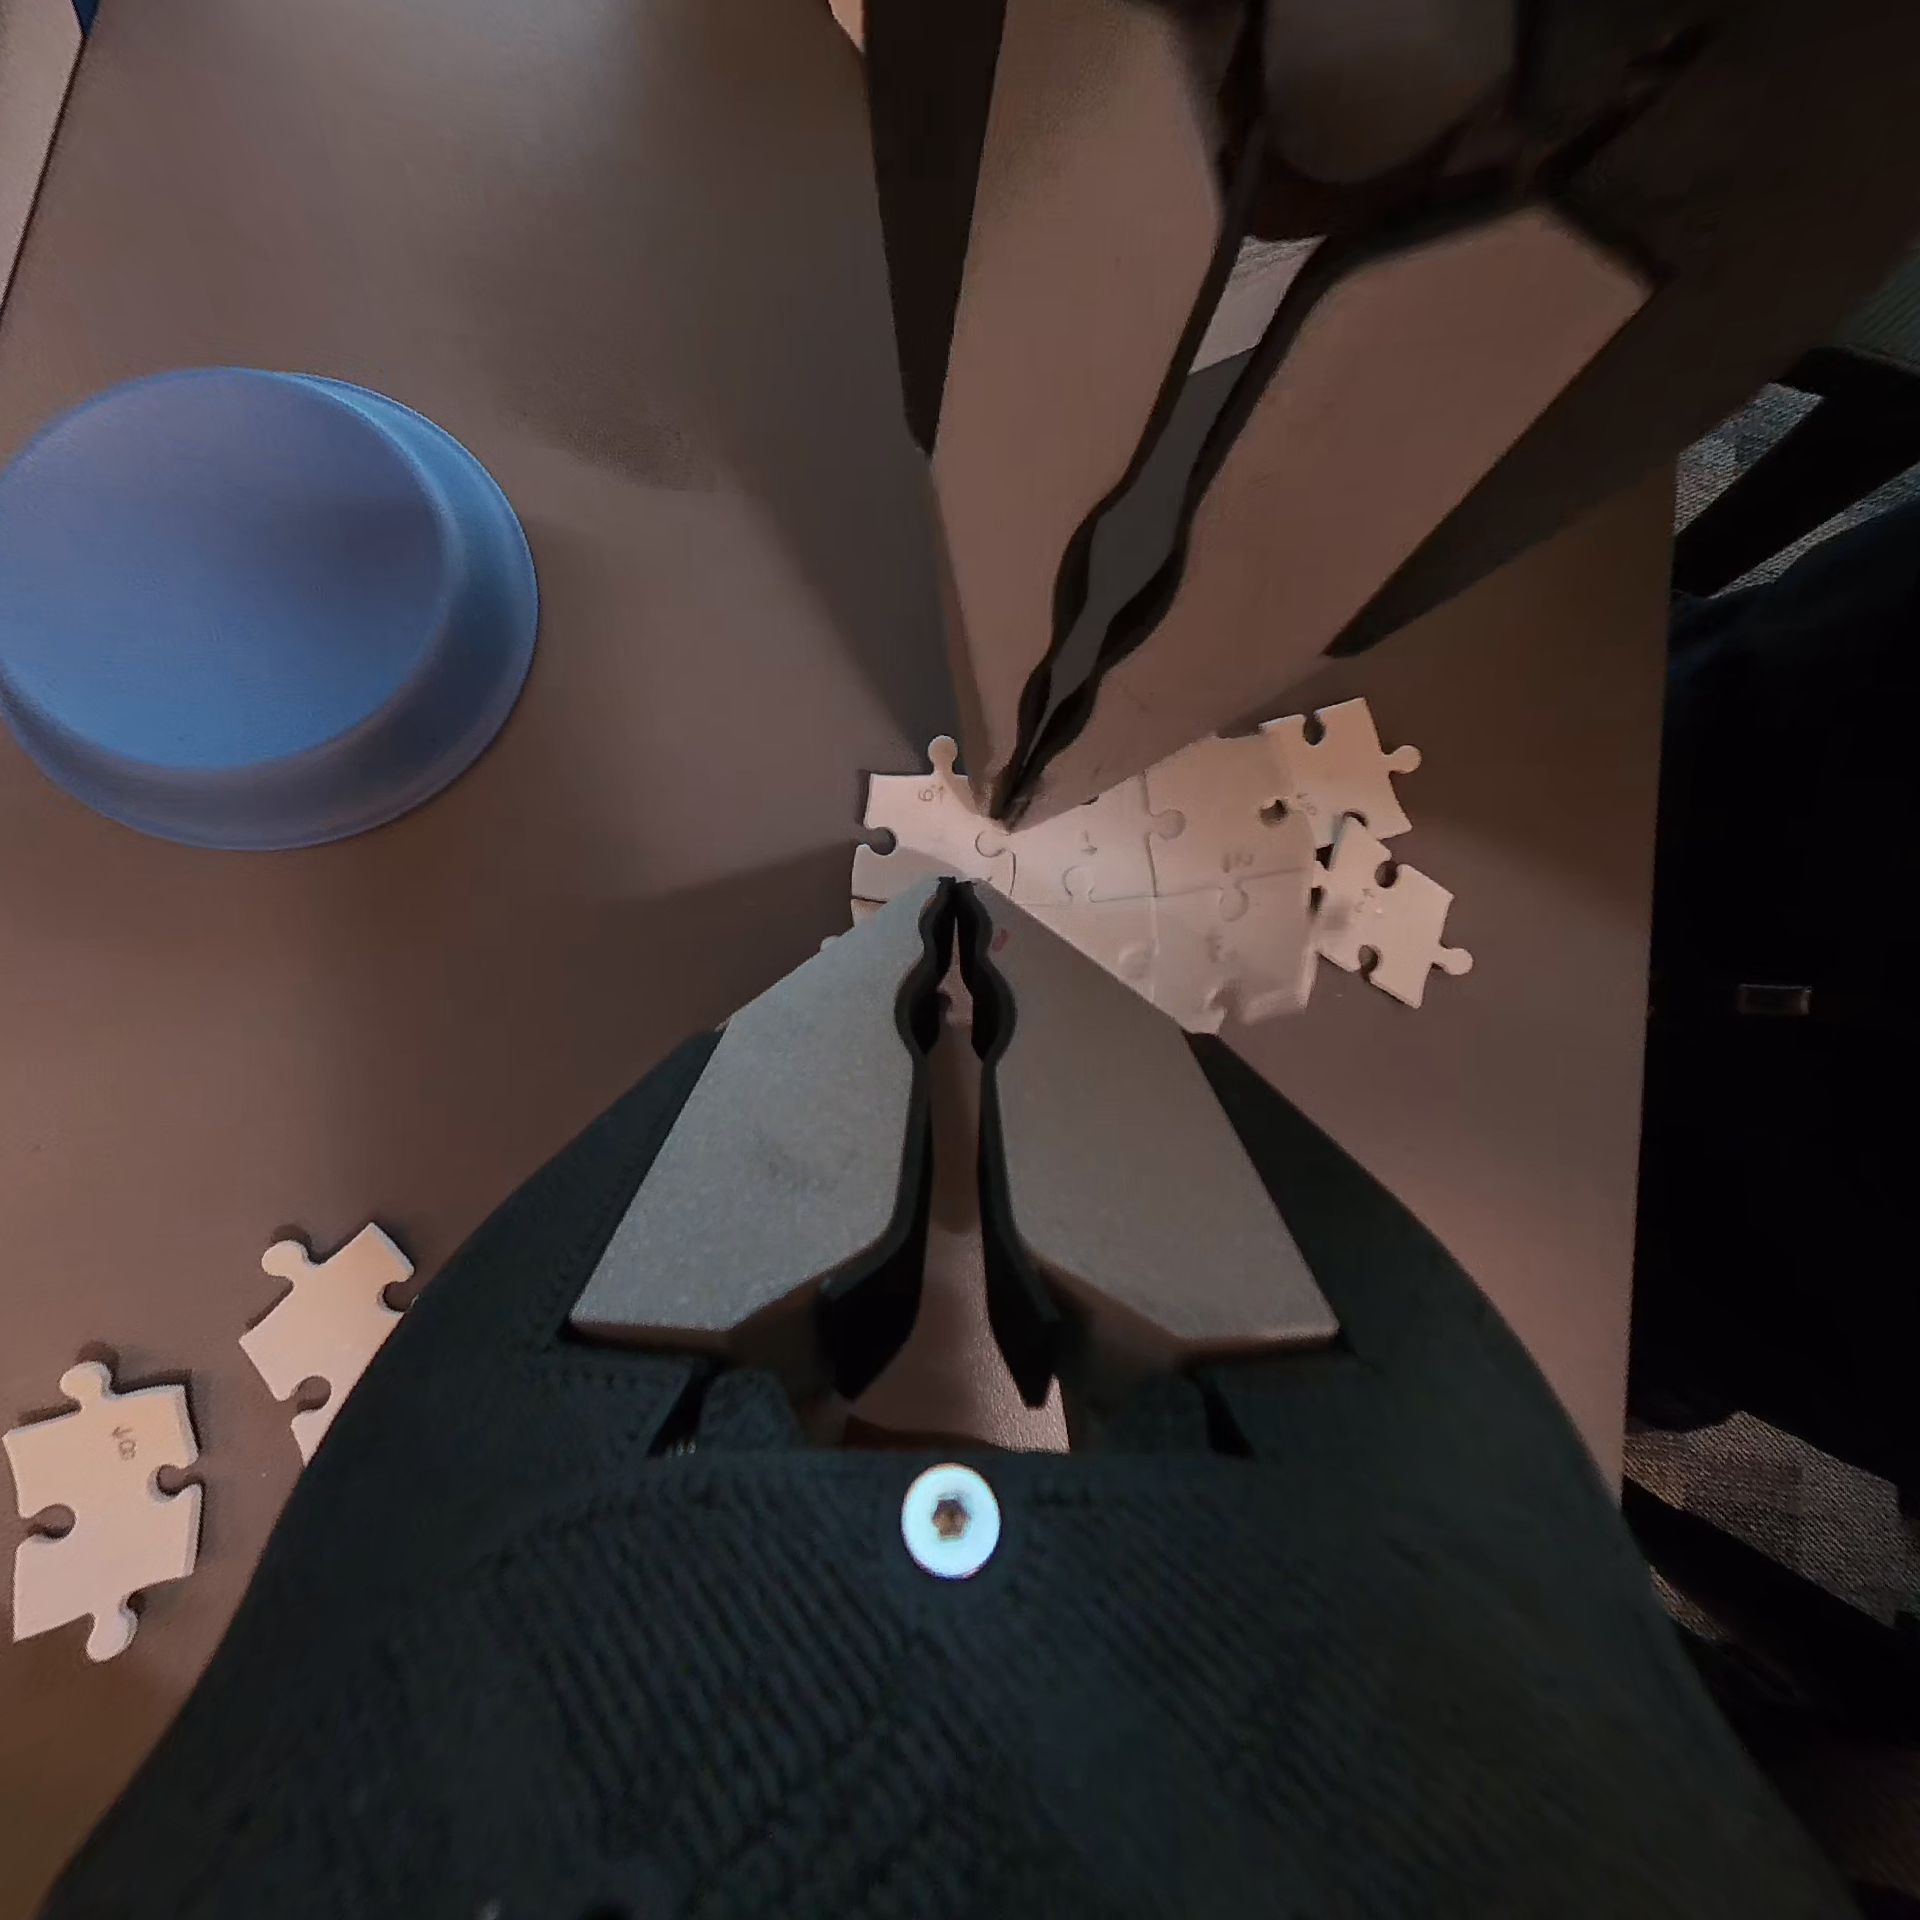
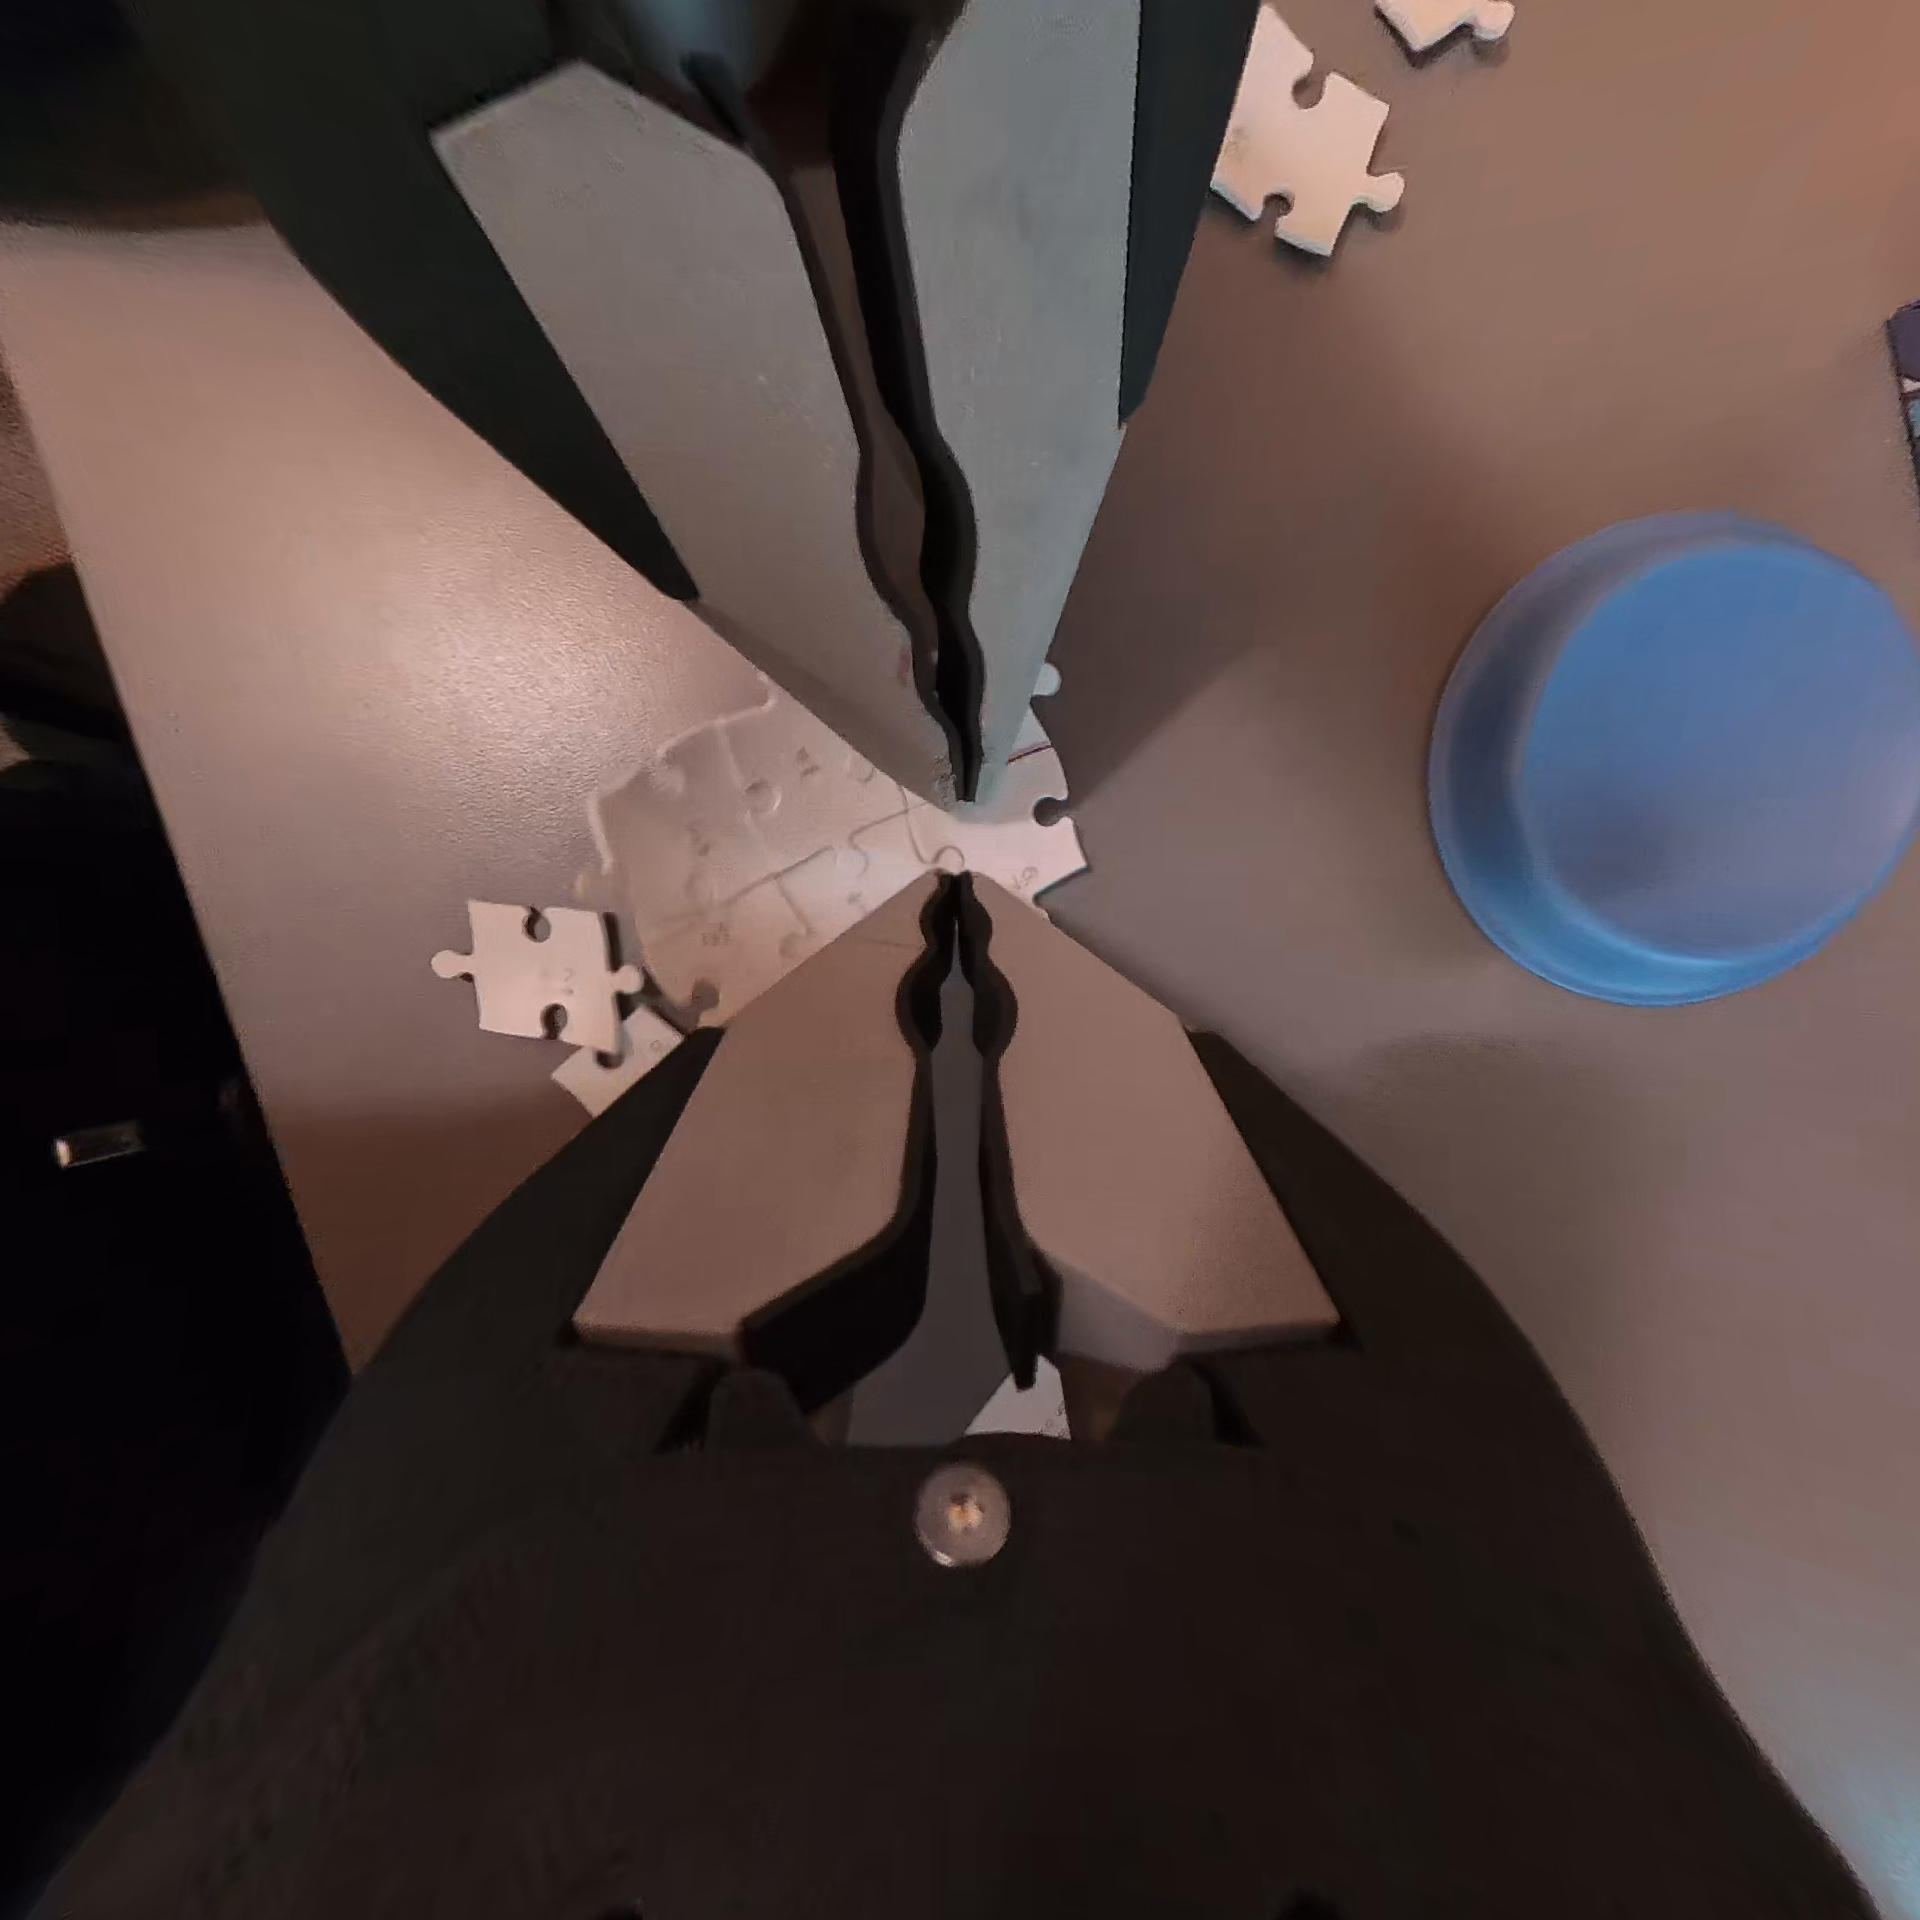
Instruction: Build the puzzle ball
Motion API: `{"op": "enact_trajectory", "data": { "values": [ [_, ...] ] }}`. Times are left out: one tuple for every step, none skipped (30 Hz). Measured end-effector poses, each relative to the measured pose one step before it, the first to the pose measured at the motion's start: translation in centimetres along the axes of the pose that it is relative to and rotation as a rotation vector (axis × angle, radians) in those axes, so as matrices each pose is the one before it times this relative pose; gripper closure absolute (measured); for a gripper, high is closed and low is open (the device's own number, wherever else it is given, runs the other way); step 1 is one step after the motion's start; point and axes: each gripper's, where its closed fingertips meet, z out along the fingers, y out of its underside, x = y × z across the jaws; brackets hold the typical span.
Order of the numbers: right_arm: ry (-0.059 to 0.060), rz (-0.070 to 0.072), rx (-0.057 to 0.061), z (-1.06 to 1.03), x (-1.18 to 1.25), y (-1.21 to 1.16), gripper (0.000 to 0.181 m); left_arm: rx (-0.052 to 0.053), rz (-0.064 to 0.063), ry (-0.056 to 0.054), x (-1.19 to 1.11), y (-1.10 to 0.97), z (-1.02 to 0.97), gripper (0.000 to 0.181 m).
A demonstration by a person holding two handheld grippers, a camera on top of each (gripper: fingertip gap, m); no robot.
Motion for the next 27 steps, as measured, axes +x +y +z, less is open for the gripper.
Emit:
{"op": "enact_trajectory", "data": {
  "values": [
    [0.0038, -0.0019, -0.0043, 0.127, 0.054, 0.064, 0.181, 0.0041, 0.0010, 0.0049, 0.112, -0.087, -0.057, 0.181],
    [-0.0015, 0.0012, -0.0059, 0.004, -0.012, 0.017, 0.181, -0.0015, 0.0049, 0.0000, 0.040, 0.023, 0.014, 0.181],
    [0.0038, -0.0070, -0.0113, 0.012, -0.005, 0.047, 0.181, 0.0019, 0.0019, -0.0016, 0.005, -0.063, 0.011, 0.181],
    [0.0097, -0.0141, -0.0113, 0.020, -0.010, 0.023, 0.181, 0.0034, -0.0018, 0.0018, 0.034, -0.098, -0.040, 0.181],
    [0.0141, -0.0131, -0.0108, 0.012, -0.007, 0.024, 0.181, -0.0002, 0.0002, 0.0005, -0.002, 0.022, 0.007, 0.181],
    [0.0180, -0.0146, -0.0083, 0.007, -0.015, 0.011, 0.181, 0.0013, -0.0003, 0.0007, 0.013, -0.014, -0.021, 0.181],
    [0.0201, -0.0140, -0.0045, 0.023, -0.007, 0.004, 0.181, 0.0016, -0.0010, 0.0021, 0.009, -0.038, -0.033, 0.181],
    [0.0192, -0.0089, -0.0011, 0.001, -0.003, 0.020, 0.181, 0.0008, -0.0006, 0.0021, 0.034, -0.001, -0.017, 0.181],
    [0.0160, -0.0064, 0.0034, 0.004, 0.000, -0.003, 0.181, -0.0003, 0.0012, -0.0003, -0.004, 0.003, -0.012, 0.181],
    [0.0143, -0.0049, 0.0038, 0.000, -0.007, 0.003, 0.181, 0.0001, 0.0009, -0.0004, 0.002, -0.009, -0.003, 0.181],
    [0.0164, -0.0094, 0.0055, 0.004, 0.002, -0.008, 0.181, 0.0004, 0.0001, 0.0003, -0.001, 0.000, -0.003, 0.181],
    [0.0173, -0.0149, 0.0007, -0.004, -0.005, 0.017, 0.181, 0.0003, -0.0014, 0.0015, 0.017, -0.002, -0.002, 0.181],
    [0.0139, -0.0125, -0.0025, 0.004, -0.011, 0.005, 0.181, 0.0007, 0.0001, 0.0009, 0.009, -0.010, -0.009, 0.181],
    [0.0094, -0.0113, -0.0039, -0.008, 0.001, 0.011, 0.181, 0.0004, -0.0002, 0.0010, 0.006, 0.006, -0.010, 0.181],
    [0.0053, -0.0111, -0.0060, 0.003, -0.011, 0.002, 0.181, 0.0003, -0.0008, 0.0012, 0.000, -0.007, 0.000, 0.181],
    [0.0039, -0.0113, -0.0079, 0.004, -0.005, 0.005, 0.181, 0.0005, -0.0005, 0.0009, 0.007, 0.005, -0.009, 0.181],
    [0.0057, -0.0154, -0.0075, 0.006, -0.011, -0.014, 0.181, -0.0001, -0.0001, 0.0013, 0.009, 0.014, -0.013, 0.181],
    [0.0078, -0.0168, -0.0058, 0.007, -0.006, -0.017, 0.181, -0.0007, 0.0007, 0.0007, 0.022, 0.018, -0.009, 0.181],
    [0.0091, -0.0181, -0.0047, -0.005, -0.011, -0.019, 0.181, -0.0003, 0.0008, 0.0002, 0.010, 0.019, -0.013, 0.181],
    [0.0073, -0.0167, -0.0038, -0.002, -0.001, -0.004, 0.181, -0.0008, 0.0009, 0.0000, 0.013, 0.014, -0.018, 0.181],
    [0.0026, -0.0103, -0.0031, -0.003, -0.007, -0.007, 0.181, -0.0008, 0.0011, -0.0003, 0.012, 0.007, -0.011, 0.181],
    [-0.0015, -0.0047, -0.0014, 0.008, -0.003, -0.010, 0.181, -0.0007, 0.0009, 0.0001, 0.014, 0.012, -0.017, 0.181],
    [-0.0036, -0.0024, -0.0003, -0.006, 0.005, -0.012, 0.181, -0.0005, 0.0002, 0.0007, 0.009, 0.017, -0.026, 0.181],
    [-0.0037, -0.0024, 0.0002, 0.001, 0.004, -0.027, 0.181, -0.0001, 0.0005, -0.0002, 0.003, 0.016, -0.025, 0.181],
    [-0.0034, -0.0011, 0.0041, 0.005, 0.020, -0.064, 0.181, -0.0006, 0.0009, -0.0010, -0.014, 0.023, -0.043, 0.181],
    [-0.0064, 0.0079, 0.0147, 0.048, 0.016, -0.148, 0.181, -0.0031, 0.0013, -0.0035, -0.046, 0.075, -0.048, 0.181],
    [-0.0129, 0.0182, 0.0160, -0.006, 0.012, -0.104, 0.181, -0.0022, 0.0020, -0.0060, -0.091, 0.069, -0.048, 0.181]
  ]
}}
